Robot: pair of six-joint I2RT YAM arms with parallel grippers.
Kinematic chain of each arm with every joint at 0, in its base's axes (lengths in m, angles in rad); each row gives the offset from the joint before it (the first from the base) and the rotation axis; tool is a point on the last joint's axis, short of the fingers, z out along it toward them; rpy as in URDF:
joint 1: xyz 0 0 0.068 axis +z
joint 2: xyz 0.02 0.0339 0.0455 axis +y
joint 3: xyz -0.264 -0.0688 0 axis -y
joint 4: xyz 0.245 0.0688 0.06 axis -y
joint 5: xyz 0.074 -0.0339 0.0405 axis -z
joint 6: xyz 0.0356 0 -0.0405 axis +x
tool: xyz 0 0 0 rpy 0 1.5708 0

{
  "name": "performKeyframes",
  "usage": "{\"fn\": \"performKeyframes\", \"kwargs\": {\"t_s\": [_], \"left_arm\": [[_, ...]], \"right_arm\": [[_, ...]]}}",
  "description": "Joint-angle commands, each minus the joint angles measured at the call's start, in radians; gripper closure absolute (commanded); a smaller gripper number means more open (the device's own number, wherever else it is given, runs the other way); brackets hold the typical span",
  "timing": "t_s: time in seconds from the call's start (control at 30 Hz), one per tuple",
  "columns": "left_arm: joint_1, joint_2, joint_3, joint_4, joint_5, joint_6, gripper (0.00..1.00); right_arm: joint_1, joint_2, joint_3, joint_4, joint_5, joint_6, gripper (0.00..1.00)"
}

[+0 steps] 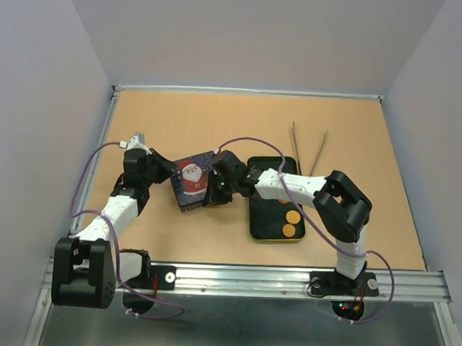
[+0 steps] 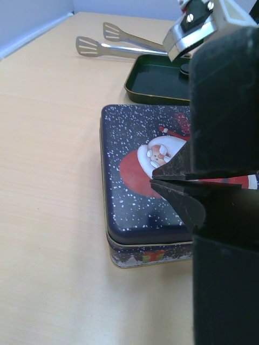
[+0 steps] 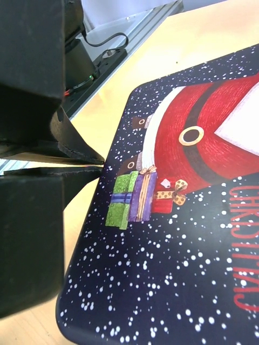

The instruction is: Pack the cookies

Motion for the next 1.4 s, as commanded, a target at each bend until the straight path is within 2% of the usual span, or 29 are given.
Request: {"fn": "performKeyframes", "kwargs": {"t_s": [0.0,0.17,0.37,0.47,0.63,0.87,1.07,1.27,1.37], "left_arm": [[-0.003,-0.084,0.046,0.042,-0.05,0.019,0.85],[-0.003,-0.039,0.106,0.011,-0.05,0.034,0.86],[-0.003,0.034,0.034,0.074,-0.065,-0.001,0.86],[-0.003,0.203,0.037,0.065,-0.07,-0.009,0.89],[-0.003,0.301,0.022,0.125,-0.07,-0.03,0.9],[-0.003,0.253,0.045,0.105,-0.091,-0.02,0.9],[-0.003,0.117,0.081,0.063,-0.1,0.002,0.89],[-0.003,0.002,0.161,0.008,-0.094,0.006,0.8],[-0.003,-0.011,0.202,-0.024,-0.093,0.01,0.79]], "right_arm": [[-0.011,-0.013,0.043,0.03,0.017,-0.02,0.9],[-0.015,-0.011,0.038,0.028,0.014,-0.018,0.9],[-0.017,0.001,0.046,0.031,0.008,-0.018,0.91],[-0.017,0.001,0.047,0.03,0.003,-0.018,0.91],[-0.02,0.001,0.043,0.03,0.005,-0.018,0.91],[-0.02,0.006,0.043,0.031,0.002,-0.013,0.91],[-0.02,-0.016,0.041,0.03,0.006,-0.021,0.91],[-0.02,-0.077,0.013,0.022,0.025,-0.029,0.91],[-0.02,-0.115,-0.013,0.016,0.032,-0.029,0.91]]}}
